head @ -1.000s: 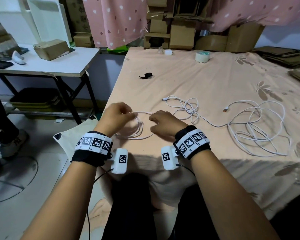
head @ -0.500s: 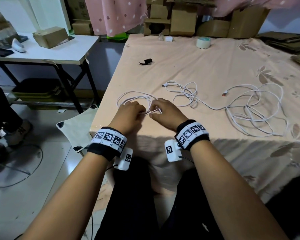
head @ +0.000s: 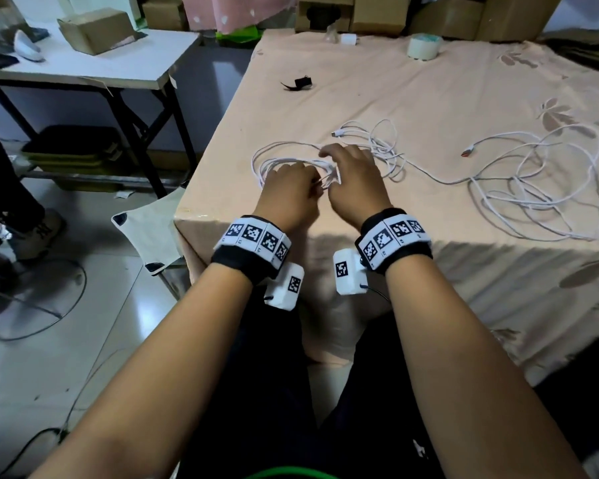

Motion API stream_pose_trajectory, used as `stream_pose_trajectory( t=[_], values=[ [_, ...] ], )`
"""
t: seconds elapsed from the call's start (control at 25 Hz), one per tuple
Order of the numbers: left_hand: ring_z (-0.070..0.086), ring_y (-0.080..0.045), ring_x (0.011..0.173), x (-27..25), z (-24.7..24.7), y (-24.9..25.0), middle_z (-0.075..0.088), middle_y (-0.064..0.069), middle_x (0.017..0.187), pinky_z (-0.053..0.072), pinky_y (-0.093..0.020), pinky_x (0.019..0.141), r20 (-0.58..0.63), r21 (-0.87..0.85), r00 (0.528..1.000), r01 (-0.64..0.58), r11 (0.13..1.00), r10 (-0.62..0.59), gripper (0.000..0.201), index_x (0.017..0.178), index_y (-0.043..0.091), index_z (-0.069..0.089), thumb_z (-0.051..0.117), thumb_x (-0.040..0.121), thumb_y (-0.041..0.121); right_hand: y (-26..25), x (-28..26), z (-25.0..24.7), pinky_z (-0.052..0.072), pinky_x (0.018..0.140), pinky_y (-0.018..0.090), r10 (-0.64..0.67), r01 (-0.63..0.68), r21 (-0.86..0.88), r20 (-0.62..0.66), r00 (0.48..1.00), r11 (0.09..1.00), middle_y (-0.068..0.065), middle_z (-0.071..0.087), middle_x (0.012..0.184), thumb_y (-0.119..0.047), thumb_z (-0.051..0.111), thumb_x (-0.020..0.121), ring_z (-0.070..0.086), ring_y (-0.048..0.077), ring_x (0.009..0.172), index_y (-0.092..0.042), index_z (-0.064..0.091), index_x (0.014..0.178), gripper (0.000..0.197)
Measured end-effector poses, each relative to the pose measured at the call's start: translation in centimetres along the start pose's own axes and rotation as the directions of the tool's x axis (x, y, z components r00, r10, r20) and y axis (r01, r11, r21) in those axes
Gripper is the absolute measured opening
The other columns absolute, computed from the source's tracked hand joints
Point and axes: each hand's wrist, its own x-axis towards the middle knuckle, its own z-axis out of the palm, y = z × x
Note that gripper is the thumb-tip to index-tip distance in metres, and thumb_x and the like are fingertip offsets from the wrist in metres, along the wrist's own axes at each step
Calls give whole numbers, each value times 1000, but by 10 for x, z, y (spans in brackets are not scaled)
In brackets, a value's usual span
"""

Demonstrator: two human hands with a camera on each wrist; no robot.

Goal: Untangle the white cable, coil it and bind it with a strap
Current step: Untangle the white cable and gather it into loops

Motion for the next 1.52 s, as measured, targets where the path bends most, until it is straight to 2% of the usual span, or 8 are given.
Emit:
stream_pose_trajectory(
  t=[0.24, 0.48, 0.68, 0.88, 1.04, 1.16, 1.24, 1.52],
  values=[
    [48, -30, 119, -2, 11, -9, 62, 0, 113, 19, -48, 110, -163, 69, 987, 12, 998, -1, 26, 104, 22, 71, 52, 85, 22, 4, 7, -1, 38, 99, 39, 220, -218, -123, -3, 976, 968, 3, 63, 115, -19, 55, 80, 49, 32, 120, -29, 71, 97, 25],
    [53, -37, 104, 4, 10, -1, 61, -11, 103, 36, -43, 86, -76, 34, 997, -18, 999, 21, 21, 99, 15, 63, 51, 85, 26, 4, 6, 0, 48, 82, 33, 165, -180, 204, 86, 982, 962, -3, 70, 95, -7, 55, 75, 61, 23, 94, -23, 70, 94, 29],
    [48, -37, 119, -5, 13, -1, 61, -10, 109, 16, -57, 115, -254, 111, 932, 294, 950, -259, 22, 97, 16, 69, 55, 81, 14, 11, 1, -10, 48, 93, 45, 378, -350, 146, -288, 880, 925, 13, 67, 111, -4, 47, 78, 57, 38, 109, -16, 69, 106, 38],
    [55, -36, 112, 0, 17, -1, 63, -12, 106, 16, -57, 118, -229, 58, 965, 144, 988, -127, 27, 102, 13, 67, 50, 89, 28, 7, 3, -10, 40, 104, 47, 436, -437, 55, -248, 865, 898, 12, 62, 126, -19, 55, 86, 49, 36, 123, -19, 69, 112, 29],
    [56, -37, 102, 5, 17, -6, 62, -10, 95, 25, -55, 114, -209, 26, 970, 131, 991, -122, 15, 92, 15, 68, 55, 89, 23, 3, -1, -9, 39, 102, 42, 235, -264, 7, -475, 848, 965, 15, 55, 134, -8, 47, 74, 45, 36, 129, -14, 70, 111, 44],
    [52, -35, 110, 4, 17, -9, 61, -10, 102, 10, -53, 122, -225, -31, 958, 174, 984, -177, 18, 94, 13, 69, 53, 86, 11, -7, -2, -6, 45, 87, 36, -40, 37, -23, -186, 982, 999, 9, 69, 107, -1, 44, 71, 58, 33, 106, -12, 72, 100, 42],
    [49, -35, 119, 1, 17, -10, 60, -9, 109, 4, -53, 122, -243, -34, 951, 189, 981, -191, 21, 97, 13, 70, 54, 85, 10, -12, -3, 0, 40, 85, 35, -52, 65, -173, 76, 996, 983, 8, 68, 103, -3, 50, 75, 57, 33, 103, -15, 71, 102, 36],
    [56, -35, 98, 1, 14, -4, 61, -11, 94, 35, -42, 100, -144, -23, 989, 26, 999, -29, 34, 91, 11, 70, 42, 76, 24, -6, 1, -2, 40, 88, 39, -4, 17, -99, 134, 991, 995, 0, 67, 97, -17, 62, 87, 55, 28, 103, -20, 67, 90, 6]
  ],
)
